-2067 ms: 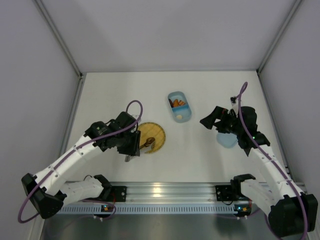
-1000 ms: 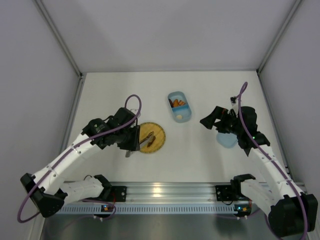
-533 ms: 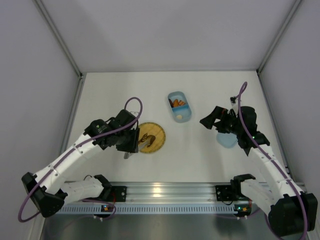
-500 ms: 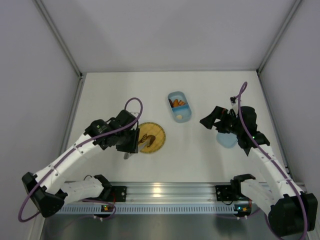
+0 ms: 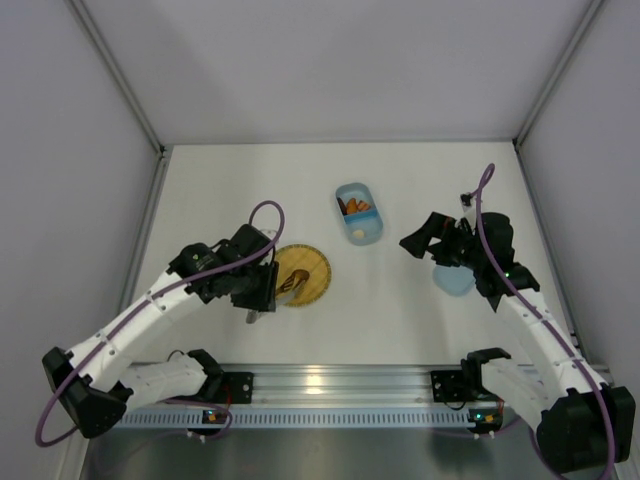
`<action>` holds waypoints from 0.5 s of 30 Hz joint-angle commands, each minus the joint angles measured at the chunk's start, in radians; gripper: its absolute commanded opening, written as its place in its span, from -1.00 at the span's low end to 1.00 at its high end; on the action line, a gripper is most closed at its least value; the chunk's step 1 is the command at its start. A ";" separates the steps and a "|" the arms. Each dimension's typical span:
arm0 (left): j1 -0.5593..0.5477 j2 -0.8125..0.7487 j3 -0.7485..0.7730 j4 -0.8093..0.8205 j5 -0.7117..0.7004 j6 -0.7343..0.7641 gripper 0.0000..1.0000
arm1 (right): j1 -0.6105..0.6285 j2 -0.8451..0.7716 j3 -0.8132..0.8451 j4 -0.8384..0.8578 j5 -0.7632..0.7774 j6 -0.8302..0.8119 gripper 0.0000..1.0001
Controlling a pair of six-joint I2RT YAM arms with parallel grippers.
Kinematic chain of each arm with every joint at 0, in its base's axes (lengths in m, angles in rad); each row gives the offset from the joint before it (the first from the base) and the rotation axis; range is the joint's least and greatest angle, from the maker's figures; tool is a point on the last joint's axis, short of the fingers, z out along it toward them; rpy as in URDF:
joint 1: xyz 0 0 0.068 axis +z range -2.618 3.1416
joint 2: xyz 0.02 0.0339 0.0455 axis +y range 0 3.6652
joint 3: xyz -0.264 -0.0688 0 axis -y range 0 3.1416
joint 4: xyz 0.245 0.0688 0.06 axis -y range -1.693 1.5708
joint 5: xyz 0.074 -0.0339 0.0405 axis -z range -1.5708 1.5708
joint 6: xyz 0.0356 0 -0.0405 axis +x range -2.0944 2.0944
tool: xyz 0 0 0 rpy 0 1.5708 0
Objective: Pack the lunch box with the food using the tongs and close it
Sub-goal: Pick up the fake food from the plate.
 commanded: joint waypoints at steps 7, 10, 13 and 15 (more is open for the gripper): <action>-0.002 -0.027 -0.020 0.008 0.042 0.006 -0.19 | 0.013 -0.018 0.010 0.060 -0.008 0.007 0.99; -0.002 -0.023 -0.026 0.022 0.040 0.009 -0.18 | 0.013 -0.020 0.007 0.063 -0.006 0.007 0.99; -0.002 -0.007 -0.029 0.030 0.035 0.011 -0.18 | 0.013 -0.017 0.004 0.063 -0.006 0.006 0.99; -0.002 -0.003 -0.029 0.035 0.034 0.011 -0.20 | 0.013 -0.016 0.007 0.061 -0.006 0.003 0.99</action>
